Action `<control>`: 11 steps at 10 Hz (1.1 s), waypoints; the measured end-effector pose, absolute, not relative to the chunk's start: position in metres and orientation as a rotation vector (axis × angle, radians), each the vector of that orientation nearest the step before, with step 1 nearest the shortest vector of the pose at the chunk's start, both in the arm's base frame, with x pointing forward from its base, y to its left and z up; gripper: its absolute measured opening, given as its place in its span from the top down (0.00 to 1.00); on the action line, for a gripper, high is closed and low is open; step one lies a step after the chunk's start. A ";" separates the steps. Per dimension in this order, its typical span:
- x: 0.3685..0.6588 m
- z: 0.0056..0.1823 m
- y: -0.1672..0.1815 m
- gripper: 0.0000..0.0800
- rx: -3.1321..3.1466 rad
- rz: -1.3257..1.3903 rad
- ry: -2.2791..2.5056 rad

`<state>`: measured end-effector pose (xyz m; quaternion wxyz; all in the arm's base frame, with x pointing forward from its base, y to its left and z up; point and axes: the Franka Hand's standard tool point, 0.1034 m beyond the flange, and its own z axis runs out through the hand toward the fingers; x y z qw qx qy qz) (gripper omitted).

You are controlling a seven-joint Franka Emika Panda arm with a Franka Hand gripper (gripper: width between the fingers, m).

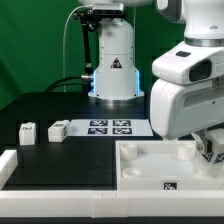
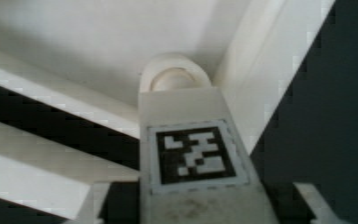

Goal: Assemble one leg

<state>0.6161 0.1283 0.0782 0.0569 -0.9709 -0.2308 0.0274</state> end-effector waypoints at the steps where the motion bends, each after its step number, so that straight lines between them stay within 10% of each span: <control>1: 0.616 0.078 0.128 0.63 -2.945 0.083 -0.699; 6: 0.617 0.079 0.117 0.63 -2.947 0.083 -0.628; 11: 0.606 0.075 0.118 0.63 -2.959 0.130 0.459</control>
Offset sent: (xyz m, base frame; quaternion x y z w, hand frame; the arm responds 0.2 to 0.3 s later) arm 0.0000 0.0000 0.0000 0.0000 0.0000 0.0899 0.9960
